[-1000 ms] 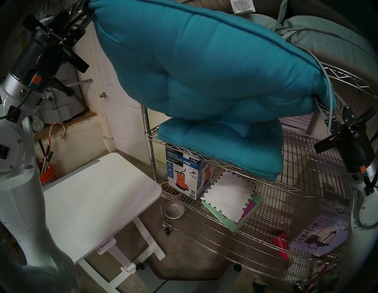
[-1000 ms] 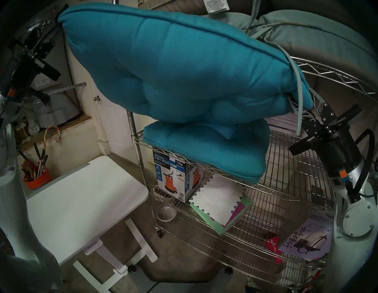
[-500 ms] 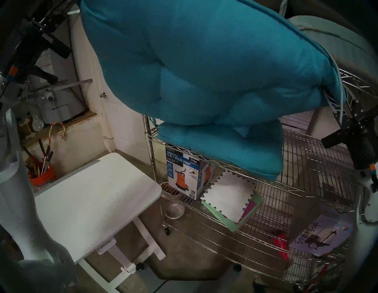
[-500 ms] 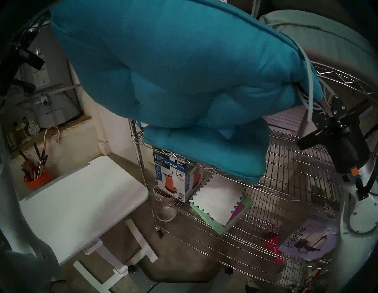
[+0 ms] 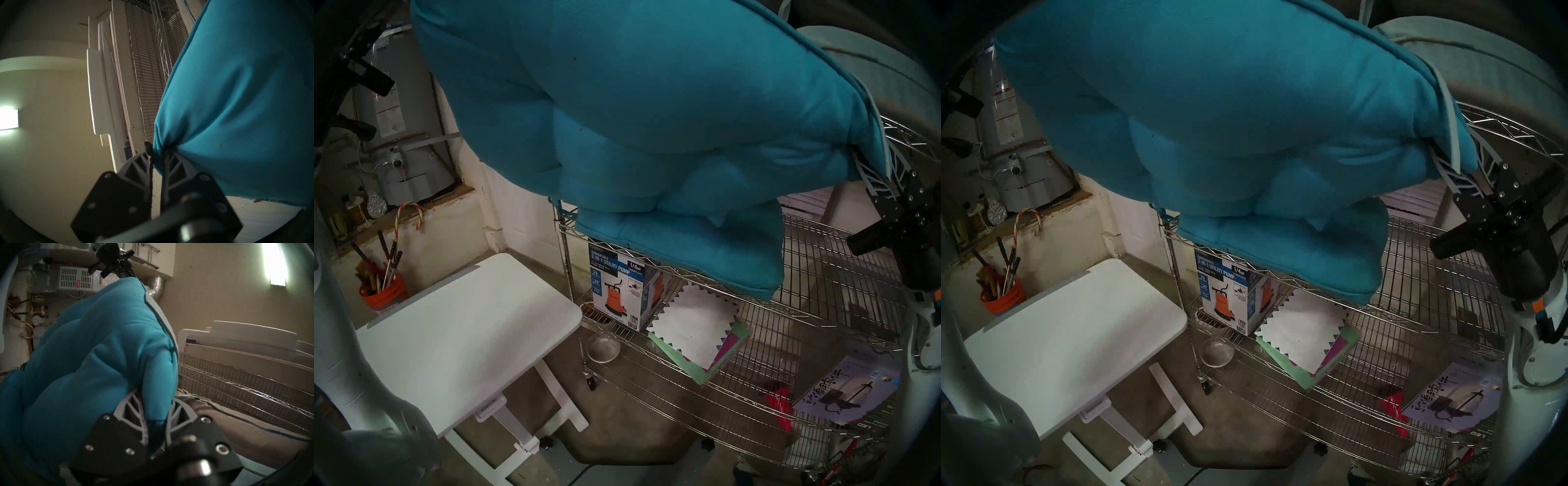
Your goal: Take cushion off the shelf
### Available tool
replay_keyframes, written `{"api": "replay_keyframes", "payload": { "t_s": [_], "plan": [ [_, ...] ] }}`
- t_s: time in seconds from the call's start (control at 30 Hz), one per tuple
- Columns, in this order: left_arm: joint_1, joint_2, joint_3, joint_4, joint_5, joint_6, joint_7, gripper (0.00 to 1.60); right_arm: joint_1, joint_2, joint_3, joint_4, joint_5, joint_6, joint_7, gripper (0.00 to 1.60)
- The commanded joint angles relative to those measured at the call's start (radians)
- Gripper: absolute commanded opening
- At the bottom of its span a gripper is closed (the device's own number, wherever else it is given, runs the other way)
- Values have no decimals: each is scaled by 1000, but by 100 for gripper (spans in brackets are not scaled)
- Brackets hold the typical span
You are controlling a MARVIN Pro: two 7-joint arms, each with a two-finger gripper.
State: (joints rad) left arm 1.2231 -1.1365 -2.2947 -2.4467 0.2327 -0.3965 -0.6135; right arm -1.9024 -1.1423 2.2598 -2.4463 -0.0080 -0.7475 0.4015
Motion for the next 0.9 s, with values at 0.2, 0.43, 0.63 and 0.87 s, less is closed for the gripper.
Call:
{"api": "replay_keyframes", "payload": {
  "t_s": [0.2,0.43,0.63,0.87],
  "plan": [
    [-8,-34,-216,3,-65,-18,-17,0,-33,28,-129,3,39,-78,18,0],
    [6,-51,-305,3,-100,-40,-51,0,-36,42,-203,3,34,-101,29,0],
    [17,-61,-390,3,-142,-61,-89,0,-21,55,-277,3,24,-110,36,0],
    [29,-76,-480,3,-190,-76,-129,0,2,63,-363,3,5,-110,45,0]
  ]
}}
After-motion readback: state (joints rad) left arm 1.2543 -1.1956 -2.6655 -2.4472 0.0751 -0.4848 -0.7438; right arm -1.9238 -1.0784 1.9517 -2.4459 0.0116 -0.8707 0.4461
